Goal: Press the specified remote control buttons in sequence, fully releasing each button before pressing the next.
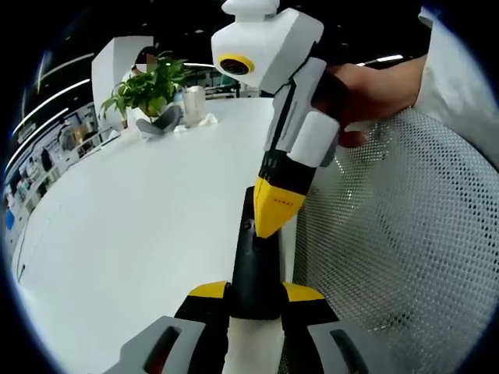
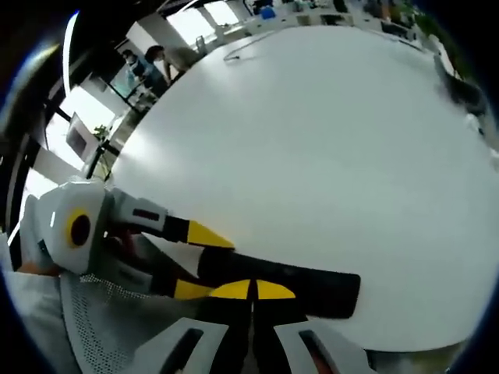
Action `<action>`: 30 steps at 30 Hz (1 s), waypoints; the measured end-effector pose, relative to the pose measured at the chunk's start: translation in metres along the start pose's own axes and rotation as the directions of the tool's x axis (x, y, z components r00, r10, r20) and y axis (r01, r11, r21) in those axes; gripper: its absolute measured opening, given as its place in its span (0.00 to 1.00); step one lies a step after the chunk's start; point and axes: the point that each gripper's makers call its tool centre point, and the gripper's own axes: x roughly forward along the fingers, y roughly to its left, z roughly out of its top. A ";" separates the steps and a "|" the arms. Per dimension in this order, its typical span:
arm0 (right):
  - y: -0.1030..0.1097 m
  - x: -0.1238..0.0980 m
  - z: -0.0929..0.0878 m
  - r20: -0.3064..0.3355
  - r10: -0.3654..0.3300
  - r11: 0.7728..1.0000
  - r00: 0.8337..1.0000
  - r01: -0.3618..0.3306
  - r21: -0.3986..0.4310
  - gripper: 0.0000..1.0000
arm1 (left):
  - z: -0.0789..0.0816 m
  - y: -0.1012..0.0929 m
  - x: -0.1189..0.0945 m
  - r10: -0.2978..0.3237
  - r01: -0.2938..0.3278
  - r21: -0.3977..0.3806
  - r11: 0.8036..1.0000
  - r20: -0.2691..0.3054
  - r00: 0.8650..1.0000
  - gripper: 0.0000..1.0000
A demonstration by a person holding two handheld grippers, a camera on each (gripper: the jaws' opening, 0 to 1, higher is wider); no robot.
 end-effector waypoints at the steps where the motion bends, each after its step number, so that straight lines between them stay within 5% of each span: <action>1: 0.000 0.000 0.000 0.002 -0.004 1.000 1.000 0.004 -0.006 0.00 | 0.000 0.000 0.000 0.000 0.000 0.000 1.000 0.000 1.000 0.25; 11: -0.005 0.002 0.002 0.010 -0.009 1.000 1.000 0.009 0.002 0.00 | 0.000 0.000 0.000 -0.001 0.001 0.001 1.000 0.002 1.000 0.25; 16: -0.007 0.002 0.002 0.024 0.025 0.996 0.999 -0.027 0.081 0.00 | 0.000 0.000 0.000 -0.002 0.002 -0.002 1.000 0.005 1.000 0.25; 30: -0.004 0.004 0.000 -0.003 -0.049 0.996 0.999 0.049 -0.081 0.00 | 0.000 0.000 0.000 0.001 -0.001 -0.016 1.000 0.000 1.000 0.25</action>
